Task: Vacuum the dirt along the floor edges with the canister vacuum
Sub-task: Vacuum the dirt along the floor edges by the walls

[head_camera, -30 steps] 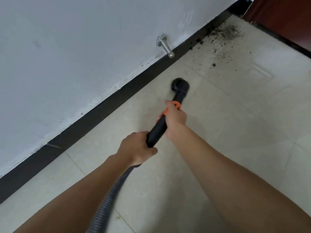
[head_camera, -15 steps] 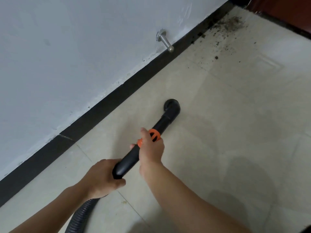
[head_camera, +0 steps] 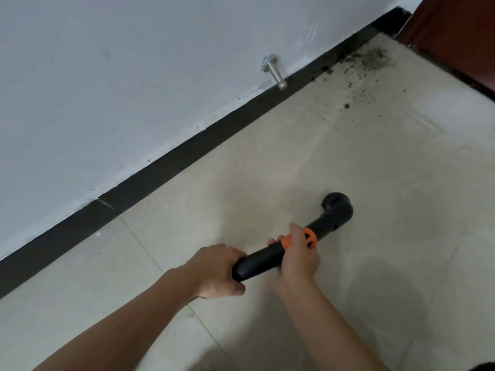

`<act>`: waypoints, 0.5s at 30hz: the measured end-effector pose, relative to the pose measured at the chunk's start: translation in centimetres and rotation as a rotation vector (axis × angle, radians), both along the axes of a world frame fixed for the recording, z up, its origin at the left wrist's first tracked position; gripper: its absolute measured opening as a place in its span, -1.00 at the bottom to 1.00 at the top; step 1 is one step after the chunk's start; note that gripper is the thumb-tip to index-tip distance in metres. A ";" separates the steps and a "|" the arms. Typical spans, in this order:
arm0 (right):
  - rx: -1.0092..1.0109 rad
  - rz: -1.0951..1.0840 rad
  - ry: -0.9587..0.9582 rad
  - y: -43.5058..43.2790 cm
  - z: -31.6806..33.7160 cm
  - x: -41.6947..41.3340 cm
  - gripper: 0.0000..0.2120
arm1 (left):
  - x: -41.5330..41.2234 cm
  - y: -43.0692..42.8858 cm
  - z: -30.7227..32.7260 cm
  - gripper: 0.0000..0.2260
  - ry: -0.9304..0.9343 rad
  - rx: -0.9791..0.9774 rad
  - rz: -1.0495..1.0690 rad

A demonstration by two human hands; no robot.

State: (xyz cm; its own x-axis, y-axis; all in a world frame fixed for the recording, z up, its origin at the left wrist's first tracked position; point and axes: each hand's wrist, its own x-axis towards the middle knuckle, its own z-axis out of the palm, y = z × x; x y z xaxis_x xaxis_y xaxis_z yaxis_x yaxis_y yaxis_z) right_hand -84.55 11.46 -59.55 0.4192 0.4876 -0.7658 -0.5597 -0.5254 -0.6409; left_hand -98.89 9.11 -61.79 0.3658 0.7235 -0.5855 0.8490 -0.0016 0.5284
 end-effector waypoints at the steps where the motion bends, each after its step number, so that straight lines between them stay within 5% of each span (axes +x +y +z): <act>1: 0.001 -0.018 -0.016 0.1 0.0 0.5 -0.83 | 0.5 0.4 -0.1 -0.79 -0.016 -0.001 -0.014; 7: 0.051 0.159 0.104 4.1 -0.3 -5.0 -0.78 | -4.5 1.3 -0.5 -0.81 -0.004 0.056 0.252; 11: -0.049 0.564 0.201 5.6 -0.1 -8.5 -0.55 | -9.0 0.2 0.2 -0.83 0.062 0.130 0.508; 15: -0.193 0.938 0.083 2.6 2.5 -7.2 -0.70 | -10.9 -2.3 2.1 -0.80 0.174 0.116 0.614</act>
